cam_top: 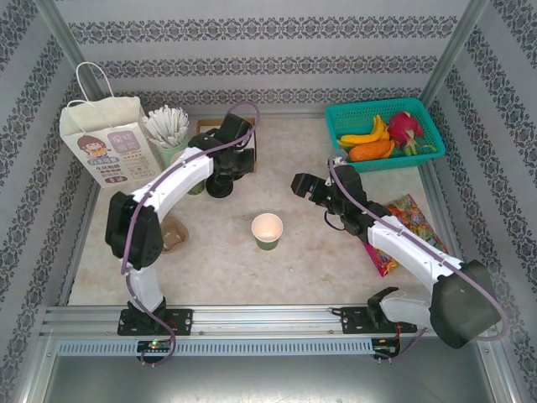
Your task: Pack the takeout coffee
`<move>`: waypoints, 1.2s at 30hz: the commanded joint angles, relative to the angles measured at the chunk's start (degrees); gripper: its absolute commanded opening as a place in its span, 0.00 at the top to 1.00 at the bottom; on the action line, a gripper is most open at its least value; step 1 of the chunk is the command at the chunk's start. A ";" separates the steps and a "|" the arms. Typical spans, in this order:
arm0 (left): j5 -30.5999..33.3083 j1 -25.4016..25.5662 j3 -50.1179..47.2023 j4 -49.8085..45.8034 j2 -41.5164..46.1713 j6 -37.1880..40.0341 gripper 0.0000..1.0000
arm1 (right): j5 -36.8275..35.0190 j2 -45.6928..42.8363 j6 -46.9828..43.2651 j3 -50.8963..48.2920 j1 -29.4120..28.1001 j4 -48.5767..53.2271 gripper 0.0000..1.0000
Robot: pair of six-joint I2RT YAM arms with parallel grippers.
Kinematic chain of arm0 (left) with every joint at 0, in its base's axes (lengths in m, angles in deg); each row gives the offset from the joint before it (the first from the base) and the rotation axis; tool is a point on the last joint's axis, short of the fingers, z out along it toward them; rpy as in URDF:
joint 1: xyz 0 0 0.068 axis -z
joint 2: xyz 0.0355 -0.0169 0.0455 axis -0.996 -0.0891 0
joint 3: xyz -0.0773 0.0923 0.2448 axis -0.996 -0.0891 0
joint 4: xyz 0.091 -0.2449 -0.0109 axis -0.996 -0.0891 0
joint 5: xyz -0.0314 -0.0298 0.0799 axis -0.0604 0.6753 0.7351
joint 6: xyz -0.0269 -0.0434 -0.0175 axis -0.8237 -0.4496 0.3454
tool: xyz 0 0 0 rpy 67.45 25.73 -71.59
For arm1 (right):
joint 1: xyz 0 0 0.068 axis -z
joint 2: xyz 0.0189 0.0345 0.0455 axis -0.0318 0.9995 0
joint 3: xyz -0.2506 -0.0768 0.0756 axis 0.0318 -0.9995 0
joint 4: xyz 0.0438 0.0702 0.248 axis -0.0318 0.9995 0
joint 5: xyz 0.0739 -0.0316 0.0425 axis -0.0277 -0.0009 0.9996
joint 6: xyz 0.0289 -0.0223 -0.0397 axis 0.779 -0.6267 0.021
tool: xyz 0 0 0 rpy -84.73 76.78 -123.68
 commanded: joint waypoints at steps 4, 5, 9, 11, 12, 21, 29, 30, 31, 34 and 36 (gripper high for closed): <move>-15.06 -2.58 -5.40 15.80 9.24 -6.91 1.00 | 8.11 -1.29 -1.49 -0.74 -0.50 -10.67 0.05; -16.76 -3.03 -6.05 17.24 10.11 -8.38 1.00 | 9.22 -1.21 -2.17 -0.61 -0.66 -11.46 0.05; -27.29 -4.77 -9.71 28.93 13.25 -17.08 1.00 | 12.66 -1.12 -2.00 -1.44 -0.55 -18.35 0.03; -30.87 -5.21 -12.08 36.57 14.89 -20.64 1.00 | 11.00 -0.65 4.79 -1.56 -0.08 -21.33 0.03; -31.84 -5.43 -12.97 39.99 15.60 -22.54 1.00 | 11.82 0.02 10.52 -0.75 1.05 -21.58 0.03; -25.09 -5.56 -21.86 77.30 15.37 -45.90 1.00 | 5.86 8.33 58.05 -0.62 -0.70 -45.08 0.02; -18.33 -4.01 -22.87 91.50 10.42 -54.55 1.00 | -2.91 19.19 81.64 7.78 -6.25 -58.19 0.02; -17.75 -3.93 -23.05 92.31 10.12 -54.89 1.00 | -3.01 20.04 82.25 9.17 -6.58 -58.89 0.02; -17.07 -3.93 -23.33 93.37 9.77 -55.21 1.00 | -3.12 20.64 82.56 10.67 -6.88 -59.43 0.02; -15.12 -3.87 -24.57 96.85 8.92 -56.68 1.00 | -4.57 21.34 83.49 13.43 -7.65 -59.59 0.02; -14.72 -3.91 -24.79 99.18 8.06 -58.07 1.00 | -6.86 21.62 84.34 14.21 -8.20 -59.84 0.02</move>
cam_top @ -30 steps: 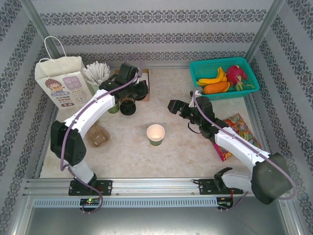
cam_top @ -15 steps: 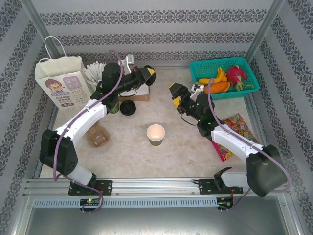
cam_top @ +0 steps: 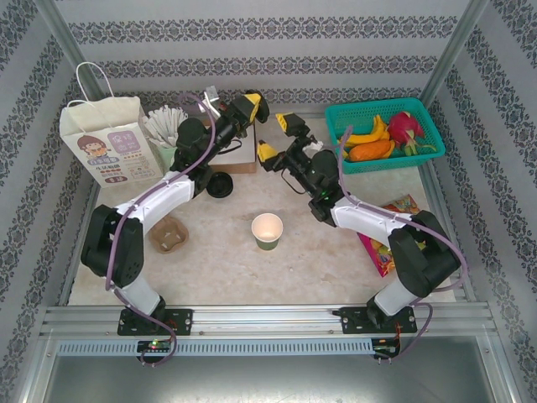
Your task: Pack the takeout coffee
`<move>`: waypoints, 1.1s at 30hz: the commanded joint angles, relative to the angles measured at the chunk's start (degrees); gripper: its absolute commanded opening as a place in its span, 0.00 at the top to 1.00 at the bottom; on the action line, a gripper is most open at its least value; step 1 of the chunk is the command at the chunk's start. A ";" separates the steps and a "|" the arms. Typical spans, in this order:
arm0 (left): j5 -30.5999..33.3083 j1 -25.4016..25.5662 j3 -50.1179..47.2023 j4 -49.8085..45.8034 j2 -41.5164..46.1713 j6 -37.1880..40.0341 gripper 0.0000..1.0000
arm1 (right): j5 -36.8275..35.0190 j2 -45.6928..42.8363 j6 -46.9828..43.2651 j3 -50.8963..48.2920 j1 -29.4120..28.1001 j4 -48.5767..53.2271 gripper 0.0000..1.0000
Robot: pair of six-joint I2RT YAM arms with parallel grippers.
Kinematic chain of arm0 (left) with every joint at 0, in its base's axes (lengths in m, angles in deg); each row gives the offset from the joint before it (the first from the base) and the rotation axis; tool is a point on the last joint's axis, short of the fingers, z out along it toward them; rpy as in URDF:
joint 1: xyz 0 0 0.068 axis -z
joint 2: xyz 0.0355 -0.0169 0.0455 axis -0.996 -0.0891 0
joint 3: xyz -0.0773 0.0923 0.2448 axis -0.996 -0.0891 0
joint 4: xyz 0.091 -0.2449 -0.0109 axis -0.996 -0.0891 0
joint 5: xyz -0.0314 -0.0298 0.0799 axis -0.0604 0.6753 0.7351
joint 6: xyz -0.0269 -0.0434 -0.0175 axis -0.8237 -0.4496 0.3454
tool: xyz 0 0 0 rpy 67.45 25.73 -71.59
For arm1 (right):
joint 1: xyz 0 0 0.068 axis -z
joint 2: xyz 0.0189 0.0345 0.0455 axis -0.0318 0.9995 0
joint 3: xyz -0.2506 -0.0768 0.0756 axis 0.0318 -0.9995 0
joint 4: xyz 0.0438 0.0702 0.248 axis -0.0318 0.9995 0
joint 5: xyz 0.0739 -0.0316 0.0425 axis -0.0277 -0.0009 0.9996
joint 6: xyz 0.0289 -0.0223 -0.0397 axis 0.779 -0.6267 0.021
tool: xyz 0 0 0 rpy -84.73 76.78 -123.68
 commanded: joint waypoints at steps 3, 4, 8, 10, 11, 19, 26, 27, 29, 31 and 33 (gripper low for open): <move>2.10 0.67 -0.44 13.37 -2.49 -6.11 1.00 | -7.77 1.00 9.99 3.75 -1.63 -5.05 0.02; 2.10 0.69 -0.52 14.46 -2.91 -6.77 1.00 | -8.41 1.49 10.52 4.48 -1.82 -5.25 0.02; 2.56 0.97 -1.70 17.36 -3.46 -7.59 1.00 | -10.16 3.81 10.27 7.83 -1.92 -7.37 0.04; 2.68 0.97 -2.20 18.72 -3.47 -7.59 1.00 | -10.99 4.60 10.40 8.57 -2.27 -7.65 0.06; 2.45 0.97 -2.31 19.23 -3.46 -7.37 1.00 | -11.94 4.99 10.52 8.75 -2.61 -7.92 0.07; 4.79 1.62 -5.14 26.99 -4.15 -6.54 1.00 | -16.63 8.53 9.76 12.09 -3.42 -11.48 0.23; 5.93 2.72 -5.27 31.30 -5.82 -6.26 1.00 | -17.88 12.47 10.87 15.91 -3.90 -15.12 0.40; 6.06 2.78 -5.43 31.30 -5.75 -5.77 1.00 | -18.16 12.55 10.87 16.05 -3.95 -15.16 0.42; 6.24 2.92 -5.84 31.30 -5.53 -5.05 1.00 | -18.76 12.55 10.70 15.84 -4.05 -15.41 0.46; 6.61 2.93 -6.26 31.30 -5.48 -4.95 1.00 | -19.51 12.49 10.62 15.25 -4.08 -15.90 0.49; 6.94 2.94 -6.52 31.30 -5.62 -5.18 1.00 | -20.37 12.25 10.52 14.35 -4.06 -16.29 0.53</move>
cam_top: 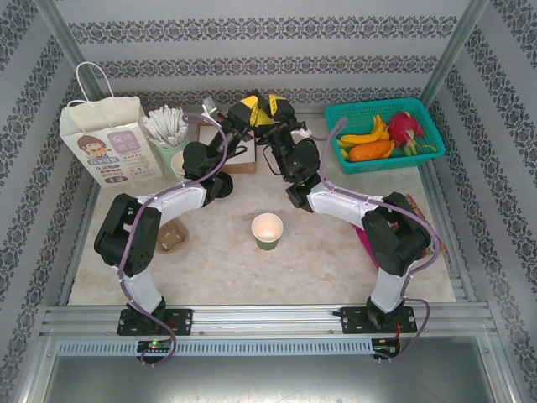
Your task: Pack the takeout coffee
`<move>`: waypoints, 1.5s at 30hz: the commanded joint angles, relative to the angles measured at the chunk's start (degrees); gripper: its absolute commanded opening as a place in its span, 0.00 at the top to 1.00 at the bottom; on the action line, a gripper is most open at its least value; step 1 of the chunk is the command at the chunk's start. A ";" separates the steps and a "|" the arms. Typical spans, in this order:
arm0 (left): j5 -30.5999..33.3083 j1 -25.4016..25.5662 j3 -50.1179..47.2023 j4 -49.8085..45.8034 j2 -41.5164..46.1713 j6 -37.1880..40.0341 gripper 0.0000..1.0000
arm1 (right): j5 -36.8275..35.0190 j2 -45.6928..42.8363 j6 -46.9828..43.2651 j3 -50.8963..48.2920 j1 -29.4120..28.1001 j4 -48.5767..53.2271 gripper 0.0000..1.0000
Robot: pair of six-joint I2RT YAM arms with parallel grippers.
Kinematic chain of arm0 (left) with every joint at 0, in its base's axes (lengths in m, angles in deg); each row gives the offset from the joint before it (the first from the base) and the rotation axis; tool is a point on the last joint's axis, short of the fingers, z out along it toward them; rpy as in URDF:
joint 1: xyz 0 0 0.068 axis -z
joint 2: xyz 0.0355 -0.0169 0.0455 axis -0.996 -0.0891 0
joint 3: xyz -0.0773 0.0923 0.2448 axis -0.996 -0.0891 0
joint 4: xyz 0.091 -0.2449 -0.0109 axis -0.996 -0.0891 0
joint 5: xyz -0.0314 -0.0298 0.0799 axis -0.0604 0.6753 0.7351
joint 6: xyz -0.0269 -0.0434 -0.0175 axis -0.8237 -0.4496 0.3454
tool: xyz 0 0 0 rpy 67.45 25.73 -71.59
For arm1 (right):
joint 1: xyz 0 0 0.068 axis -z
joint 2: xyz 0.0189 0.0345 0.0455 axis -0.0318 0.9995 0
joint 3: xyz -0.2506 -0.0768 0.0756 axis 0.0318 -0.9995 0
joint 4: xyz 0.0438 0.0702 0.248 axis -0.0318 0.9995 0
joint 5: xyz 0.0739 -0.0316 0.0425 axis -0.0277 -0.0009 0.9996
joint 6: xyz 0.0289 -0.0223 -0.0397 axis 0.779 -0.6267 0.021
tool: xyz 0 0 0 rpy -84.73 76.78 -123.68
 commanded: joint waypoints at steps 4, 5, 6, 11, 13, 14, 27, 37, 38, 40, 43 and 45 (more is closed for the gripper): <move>0.08 0.74 -0.83 4.90 -0.13 0.61 1.00 | -4.19 -0.46 8.02 -0.64 -0.30 -6.75 0.60; -0.12 0.71 -0.85 4.90 -0.20 0.64 1.00 | -4.22 -0.42 7.91 -0.64 -0.20 -6.95 0.61; -0.29 0.70 -0.91 4.90 -0.21 0.64 1.00 | -4.20 -0.32 7.94 -0.64 -0.24 -7.06 0.63; -1.80 0.70 -1.48 4.86 -0.13 1.03 1.00 | -4.13 -0.16 7.52 -1.16 -0.11 -7.58 0.73; -1.97 0.75 -2.22 4.81 -0.13 1.04 0.80 | -4.55 -0.15 6.05 -1.74 -0.03 -8.45 0.78; -2.13 0.71 -2.75 4.81 -0.02 1.08 0.69 | -4.72 -0.30 4.57 -2.05 -0.02 -9.04 0.80; -6.89 -0.04 -8.04 -18.79 9.70 17.27 0.00 | 2.12 -4.69 -14.71 -11.90 4.81 -8.05 0.84; -6.98 -0.31 -1.19 -63.61 18.77 42.74 0.00 | 20.77 -13.04 -45.61 -22.95 12.25 2.48 0.87; -6.84 -0.37 -0.39 -66.03 19.09 44.24 0.00 | 22.60 -13.98 -48.62 -23.62 12.59 4.09 0.86; -6.21 -0.37 1.56 -70.52 19.60 46.80 0.00 | 26.12 -15.23 -52.69 -24.89 13.61 6.70 0.86; -6.36 -0.41 4.41 -75.80 20.21 50.96 0.00 | 32.63 -16.43 -57.12 -25.71 15.94 10.06 0.87; -7.35 -0.39 6.90 -79.58 20.27 54.32 0.00 | 40.55 -16.91 -60.70 -25.04 17.99 11.71 0.86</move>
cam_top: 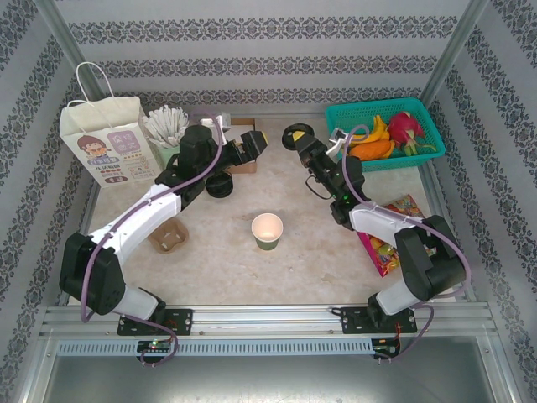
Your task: Pack the takeout coffee
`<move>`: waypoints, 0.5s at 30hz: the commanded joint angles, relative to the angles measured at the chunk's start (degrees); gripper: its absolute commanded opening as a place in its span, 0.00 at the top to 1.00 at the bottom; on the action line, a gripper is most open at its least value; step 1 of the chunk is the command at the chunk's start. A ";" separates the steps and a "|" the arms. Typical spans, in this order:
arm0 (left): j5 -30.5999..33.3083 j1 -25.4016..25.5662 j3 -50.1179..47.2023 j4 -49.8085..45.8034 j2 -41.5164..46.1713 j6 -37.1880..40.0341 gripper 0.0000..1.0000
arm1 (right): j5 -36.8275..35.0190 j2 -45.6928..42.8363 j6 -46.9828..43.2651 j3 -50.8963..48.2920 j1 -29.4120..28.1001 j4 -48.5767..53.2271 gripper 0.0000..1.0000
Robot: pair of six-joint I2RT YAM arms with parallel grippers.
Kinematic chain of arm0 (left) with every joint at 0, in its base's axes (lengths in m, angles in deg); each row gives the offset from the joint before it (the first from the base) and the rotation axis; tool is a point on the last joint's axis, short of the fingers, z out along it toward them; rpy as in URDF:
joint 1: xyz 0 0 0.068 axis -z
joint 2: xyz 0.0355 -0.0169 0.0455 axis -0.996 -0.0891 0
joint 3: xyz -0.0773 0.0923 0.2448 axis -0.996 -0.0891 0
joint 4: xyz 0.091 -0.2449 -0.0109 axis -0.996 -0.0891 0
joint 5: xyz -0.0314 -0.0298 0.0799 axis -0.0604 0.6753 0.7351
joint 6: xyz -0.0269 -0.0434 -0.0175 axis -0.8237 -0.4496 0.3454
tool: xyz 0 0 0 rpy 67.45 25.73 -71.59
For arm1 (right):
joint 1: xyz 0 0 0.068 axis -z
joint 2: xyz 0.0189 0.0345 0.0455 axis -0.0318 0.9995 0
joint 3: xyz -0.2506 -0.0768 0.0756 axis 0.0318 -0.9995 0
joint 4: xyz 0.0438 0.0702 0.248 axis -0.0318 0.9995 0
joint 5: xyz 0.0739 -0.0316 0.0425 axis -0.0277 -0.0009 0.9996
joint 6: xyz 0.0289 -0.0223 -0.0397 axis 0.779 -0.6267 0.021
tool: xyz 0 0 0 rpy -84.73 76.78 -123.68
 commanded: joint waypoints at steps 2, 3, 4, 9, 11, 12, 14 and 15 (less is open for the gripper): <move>-3.29 -0.72 7.04 -14.15 1.58 12.44 0.00 | 17.16 -2.77 -14.03 0.29 3.46 6.34 0.86; -4.44 -0.74 8.76 -17.05 1.21 14.54 0.00 | 19.40 -4.00 -17.19 1.19 3.74 10.57 0.85; -5.66 -0.74 10.35 -19.50 0.94 16.19 0.00 | 20.86 -5.19 -20.60 2.40 3.80 15.74 0.85; -10.95 -0.78 14.22 -25.18 0.34 18.96 0.00 | 23.50 -12.73 -40.16 8.70 2.06 41.74 0.83; -13.68 -0.72 15.50 -27.01 0.12 19.80 0.02 | 24.75 -14.58 -41.44 8.98 1.80 43.71 0.83; -15.19 -0.70 16.22 -28.15 -0.05 20.33 0.06 | 25.09 -15.34 -41.42 9.05 1.71 44.36 0.83; -18.04 -0.74 17.04 -29.75 -0.13 21.08 0.09 | 25.35 -16.25 -41.03 9.17 1.12 44.82 0.83; -19.39 -0.73 17.14 -30.26 -0.19 21.37 0.10 | 25.61 -16.69 -40.62 9.01 0.77 44.41 0.83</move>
